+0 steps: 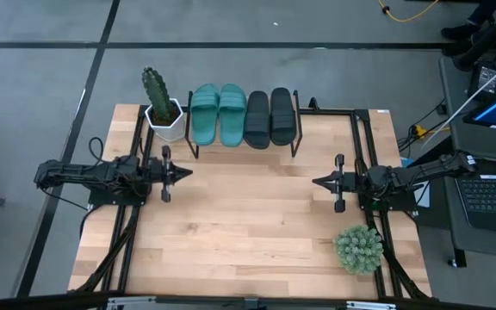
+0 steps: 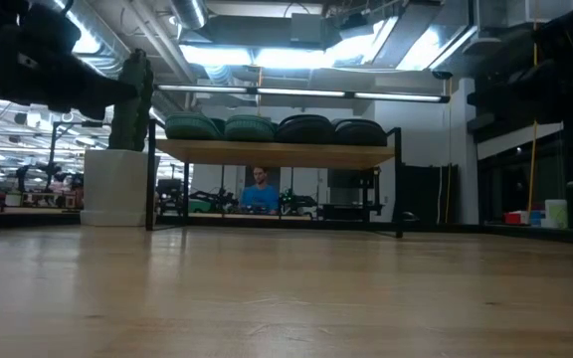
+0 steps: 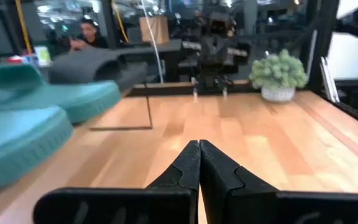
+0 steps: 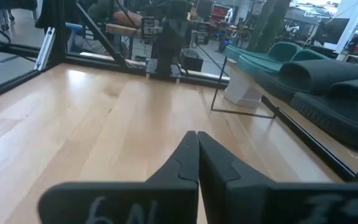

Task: Pick and place slides into the shelf
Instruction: Return to Home Position

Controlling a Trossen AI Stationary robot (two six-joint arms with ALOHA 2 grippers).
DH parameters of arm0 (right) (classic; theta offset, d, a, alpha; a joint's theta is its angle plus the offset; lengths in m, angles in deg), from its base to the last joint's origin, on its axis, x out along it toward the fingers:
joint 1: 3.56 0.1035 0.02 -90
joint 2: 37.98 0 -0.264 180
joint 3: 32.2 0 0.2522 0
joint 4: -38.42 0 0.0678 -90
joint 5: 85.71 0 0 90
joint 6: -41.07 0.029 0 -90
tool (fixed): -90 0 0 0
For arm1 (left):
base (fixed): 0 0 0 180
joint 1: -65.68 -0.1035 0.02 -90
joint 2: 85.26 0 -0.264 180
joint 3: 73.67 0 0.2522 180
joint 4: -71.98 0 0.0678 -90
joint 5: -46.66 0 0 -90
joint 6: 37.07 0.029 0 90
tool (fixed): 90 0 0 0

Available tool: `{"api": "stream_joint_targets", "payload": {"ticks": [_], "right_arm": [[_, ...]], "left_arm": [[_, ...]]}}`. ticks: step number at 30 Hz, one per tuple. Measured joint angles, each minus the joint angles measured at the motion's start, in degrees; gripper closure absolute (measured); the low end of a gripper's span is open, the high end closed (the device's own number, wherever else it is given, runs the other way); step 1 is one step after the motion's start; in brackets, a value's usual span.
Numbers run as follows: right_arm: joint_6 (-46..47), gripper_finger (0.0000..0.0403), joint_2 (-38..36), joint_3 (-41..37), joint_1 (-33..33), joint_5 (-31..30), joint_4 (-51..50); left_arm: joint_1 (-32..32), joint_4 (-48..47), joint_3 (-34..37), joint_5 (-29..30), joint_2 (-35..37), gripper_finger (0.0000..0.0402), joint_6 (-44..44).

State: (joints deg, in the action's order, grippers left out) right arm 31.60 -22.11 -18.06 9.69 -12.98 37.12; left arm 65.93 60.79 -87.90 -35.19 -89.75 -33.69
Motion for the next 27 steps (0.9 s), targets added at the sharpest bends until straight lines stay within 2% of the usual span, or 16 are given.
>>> {"api": "stream_joint_targets", "payload": {"ticks": [10, 18, 27], "right_arm": [[1.90, 0.0389, 0.01, 0.00, 0.00, 0.01, 0.18], [9.29, 0.0387, 0.01, 0.00, 0.00, 0.00, 0.14], [4.17, 0.0386, 0.01, 0.00, 0.02, -0.02, 2.11]], "left_arm": [[0.00, -0.64, 0.00, 0.28, 0.00, 0.0402, 1.25], [0.00, -0.64, 0.00, 0.28, 0.00, 0.0402, 1.29], [0.00, -0.61, 0.00, 0.30, 0.00, 0.0402, 1.29]]}}
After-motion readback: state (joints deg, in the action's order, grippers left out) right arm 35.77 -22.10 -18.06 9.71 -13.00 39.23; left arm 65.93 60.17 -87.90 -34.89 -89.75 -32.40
